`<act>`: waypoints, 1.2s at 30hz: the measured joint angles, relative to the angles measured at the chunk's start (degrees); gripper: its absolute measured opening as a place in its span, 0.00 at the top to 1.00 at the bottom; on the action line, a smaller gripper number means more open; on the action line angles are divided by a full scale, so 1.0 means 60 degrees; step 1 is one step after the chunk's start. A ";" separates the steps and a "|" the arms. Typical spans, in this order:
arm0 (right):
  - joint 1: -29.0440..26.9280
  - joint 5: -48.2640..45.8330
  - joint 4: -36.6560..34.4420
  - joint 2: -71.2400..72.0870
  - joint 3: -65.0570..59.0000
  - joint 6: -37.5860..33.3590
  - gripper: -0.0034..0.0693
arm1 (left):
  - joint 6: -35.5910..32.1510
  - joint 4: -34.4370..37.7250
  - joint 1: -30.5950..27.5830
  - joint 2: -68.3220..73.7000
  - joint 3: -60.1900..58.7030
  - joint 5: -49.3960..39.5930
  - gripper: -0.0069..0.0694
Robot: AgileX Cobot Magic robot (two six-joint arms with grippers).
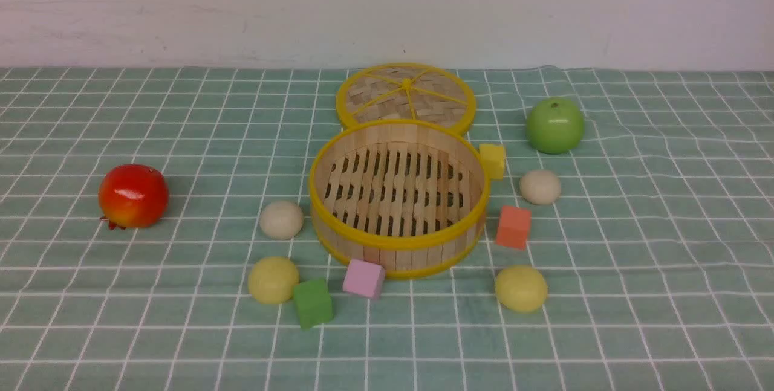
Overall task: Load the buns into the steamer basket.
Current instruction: Use the left arm to grab a steamed stuffed bun
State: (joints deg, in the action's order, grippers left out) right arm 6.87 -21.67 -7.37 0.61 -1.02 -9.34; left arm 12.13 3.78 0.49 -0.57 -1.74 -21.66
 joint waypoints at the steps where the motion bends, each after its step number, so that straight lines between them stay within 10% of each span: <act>1: 0.0000 0.0000 0.0000 0.0000 0.0000 0.0000 0.62 | 0.0000 0.0000 0.0000 0.0000 0.0000 0.0000 0.60; 36: 0.0000 0.0000 0.0059 0.0000 0.0000 0.0000 0.62 | 0.0280 0.0607 0.0000 0.0000 0.0000 0.0286 0.60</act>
State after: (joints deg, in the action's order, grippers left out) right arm 6.87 -21.67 -7.02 0.61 -1.02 -9.34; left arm 13.80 7.43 0.49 -0.57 -1.74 -19.94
